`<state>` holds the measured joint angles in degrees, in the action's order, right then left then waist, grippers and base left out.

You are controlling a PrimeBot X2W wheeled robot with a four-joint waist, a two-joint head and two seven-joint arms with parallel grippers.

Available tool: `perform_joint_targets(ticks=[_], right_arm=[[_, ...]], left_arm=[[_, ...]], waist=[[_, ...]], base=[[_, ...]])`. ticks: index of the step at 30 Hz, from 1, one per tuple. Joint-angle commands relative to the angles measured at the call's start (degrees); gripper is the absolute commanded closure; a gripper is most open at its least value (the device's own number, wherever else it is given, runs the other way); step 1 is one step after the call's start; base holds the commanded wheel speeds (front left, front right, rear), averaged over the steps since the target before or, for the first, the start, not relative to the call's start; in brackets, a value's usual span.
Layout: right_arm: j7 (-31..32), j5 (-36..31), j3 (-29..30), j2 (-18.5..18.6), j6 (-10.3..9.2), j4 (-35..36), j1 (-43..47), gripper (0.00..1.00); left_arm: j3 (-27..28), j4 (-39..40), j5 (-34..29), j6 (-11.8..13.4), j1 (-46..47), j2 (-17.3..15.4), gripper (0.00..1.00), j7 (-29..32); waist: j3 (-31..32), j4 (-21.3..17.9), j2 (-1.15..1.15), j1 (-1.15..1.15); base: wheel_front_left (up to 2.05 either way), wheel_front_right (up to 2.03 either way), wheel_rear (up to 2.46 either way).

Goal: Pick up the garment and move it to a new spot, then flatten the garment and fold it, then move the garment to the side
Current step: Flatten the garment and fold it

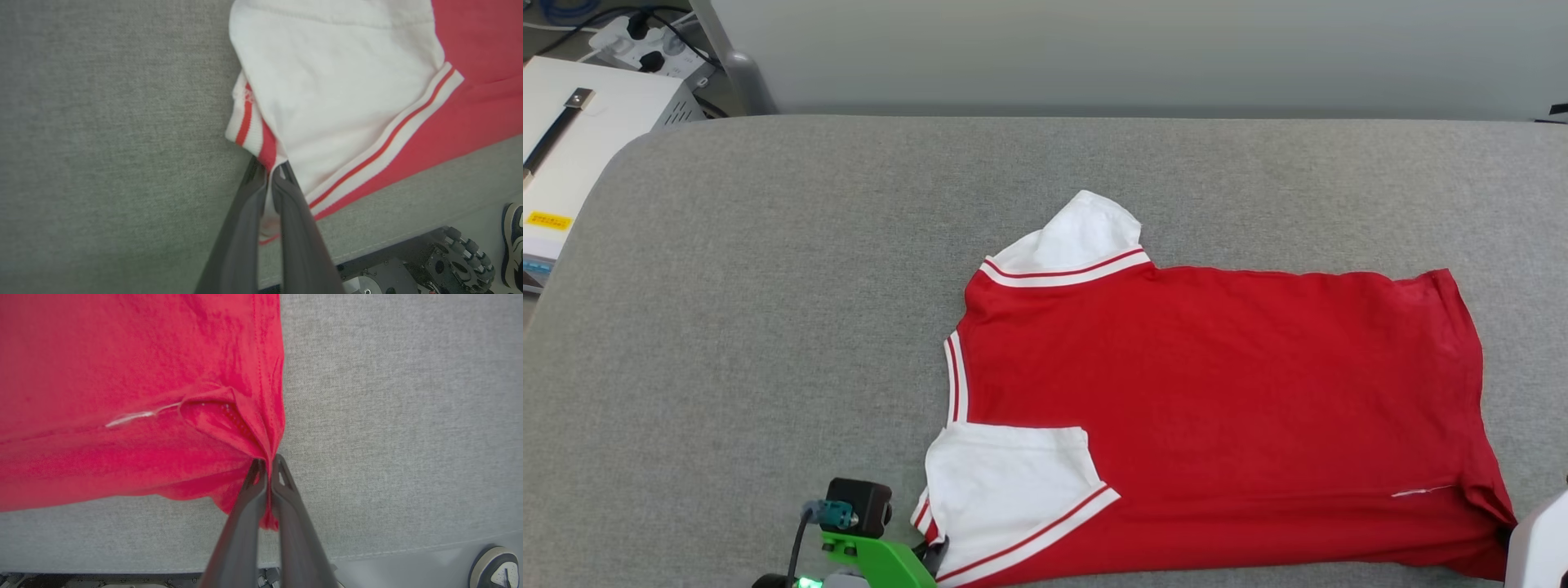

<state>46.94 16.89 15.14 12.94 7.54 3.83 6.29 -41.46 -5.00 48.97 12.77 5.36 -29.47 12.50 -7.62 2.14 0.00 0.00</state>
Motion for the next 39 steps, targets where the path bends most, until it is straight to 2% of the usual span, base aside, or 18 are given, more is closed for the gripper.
perform_joint_targets(ticks=[1, 9, 10, 11, 20, 25, 28, 34, 39], right_arm=[[-0.6, -0.4, -0.1, 0.1, -0.05, -0.4, 0.0, 1.00], [-4.0, -1.5, -0.9, 0.5, -0.05, -3.8, -1.6, 1.00], [-4.6, -1.6, -0.9, 0.5, -0.05, -4.1, -1.7, 0.00], [-5.1, -1.4, -0.8, 0.4, -0.05, -4.4, -1.8, 0.00], [-14.3, 0.9, -3.1, 1.5, -0.05, 0.7, -3.8, 0.00], [-18.3, 1.6, -5.1, 1.0, -0.05, 3.4, -4.4, 0.00], [-20.7, 1.8, -6.0, 0.8, -0.05, 4.7, -4.9, 0.00], [-25.5, 1.7, -7.1, 0.6, -0.05, 6.7, -6.6, 0.00], [-28.1, 1.6, -8.5, 0.7, -0.05, 7.6, -8.9, 0.00]], left_arm=[[-0.1, -0.9, 0.2, -0.4, 0.3, 0.3, 1.00, -0.4], [-0.1, -4.3, -1.0, -1.5, 2.5, 1.8, 1.00, -3.4], [-0.1, -4.7, -1.3, -1.5, 2.8, 1.9, 0.71, -3.9], [-0.2, -4.9, -1.5, -1.5, 2.9, 2.0, 0.00, -4.1], [3.1, -2.1, -4.1, 0.5, 4.4, 1.4, 0.00, -11.8], [4.5, -0.3, -5.1, -1.1, 5.4, 1.4, 0.00, -17.2], [4.6, -0.1, -5.8, -1.6, 6.2, 1.1, 0.00, -18.5], [4.0, -0.5, -6.6, -3.8, 11.8, 0.0, 0.00, -15.2], [2.4, -1.8, -7.2, -7.1, 21.6, -1.8, 0.00, -6.0]], waist=[[-0.3, -0.1, 0.00, 0.00], [-0.4, -0.2, 0.00, 0.00], [-0.3, -0.2, 0.00, 0.00], [-0.1, -0.1, 0.00, 0.00], [1.7, -1.2, 0.00, 0.00], [1.1, -2.9, 0.00, 0.00], [0.2, -4.0, 0.00, 0.00], [-3.2, -6.7, 0.00, 0.00], [-7.8, -9.1, 0.00, 0.00]], base=[[0.00, 0.00, 0.00], [0.00, 0.00, 0.00], [0.00, 0.00, 0.00], [0.00, 0.00, 0.00], [0.00, 0.00, 0.00], [0.00, 0.00, 0.00], [0.00, 0.00, 0.00], [0.00, 0.00, 0.00], [0.00, 0.00, 0.00]])
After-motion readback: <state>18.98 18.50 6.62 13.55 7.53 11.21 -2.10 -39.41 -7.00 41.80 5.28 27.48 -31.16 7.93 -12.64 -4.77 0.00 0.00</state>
